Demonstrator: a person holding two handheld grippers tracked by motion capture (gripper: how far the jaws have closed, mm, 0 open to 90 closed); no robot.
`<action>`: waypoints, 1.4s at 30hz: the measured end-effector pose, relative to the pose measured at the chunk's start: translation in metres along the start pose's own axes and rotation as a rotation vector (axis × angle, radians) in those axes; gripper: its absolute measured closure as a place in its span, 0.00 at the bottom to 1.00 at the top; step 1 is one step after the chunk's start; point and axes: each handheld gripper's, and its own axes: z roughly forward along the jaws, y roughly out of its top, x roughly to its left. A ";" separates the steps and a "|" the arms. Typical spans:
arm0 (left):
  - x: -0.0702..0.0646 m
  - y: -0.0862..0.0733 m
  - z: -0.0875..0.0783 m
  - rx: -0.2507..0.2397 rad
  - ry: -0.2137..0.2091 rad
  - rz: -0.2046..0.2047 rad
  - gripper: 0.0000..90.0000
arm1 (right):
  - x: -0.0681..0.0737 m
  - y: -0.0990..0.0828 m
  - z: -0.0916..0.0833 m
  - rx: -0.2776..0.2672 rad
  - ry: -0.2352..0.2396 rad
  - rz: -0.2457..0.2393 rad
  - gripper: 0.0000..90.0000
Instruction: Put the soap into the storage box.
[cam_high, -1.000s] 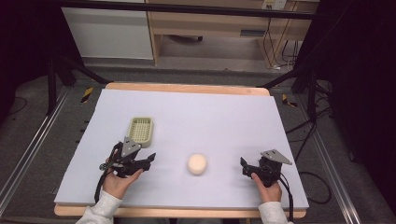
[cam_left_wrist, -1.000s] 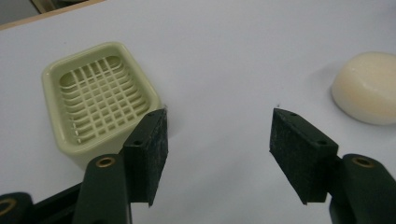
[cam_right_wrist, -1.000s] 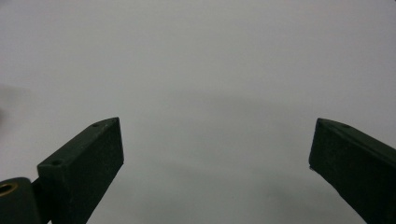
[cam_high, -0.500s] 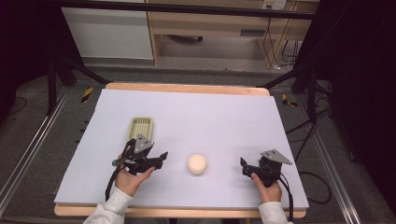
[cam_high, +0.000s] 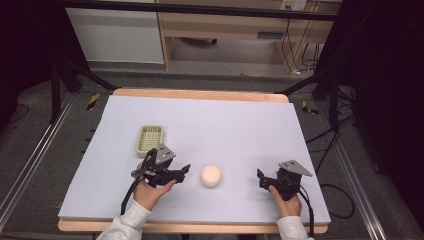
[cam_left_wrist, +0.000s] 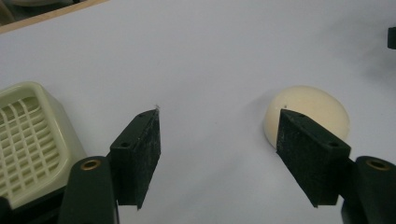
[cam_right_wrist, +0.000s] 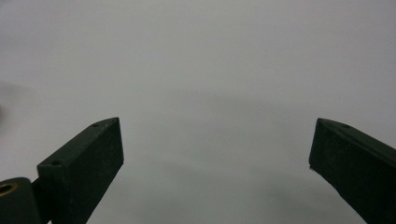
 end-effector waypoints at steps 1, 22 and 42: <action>-0.001 0.000 0.001 -0.001 0.000 0.002 0.33 | 0.000 0.000 0.000 0.000 0.000 0.001 0.04; -0.027 0.008 0.019 0.004 -0.056 0.006 0.28 | 0.000 0.000 0.000 0.005 0.001 0.000 0.04; -0.047 0.010 0.040 0.036 -0.078 0.018 0.23 | 0.001 0.000 0.000 0.005 0.000 -0.002 0.04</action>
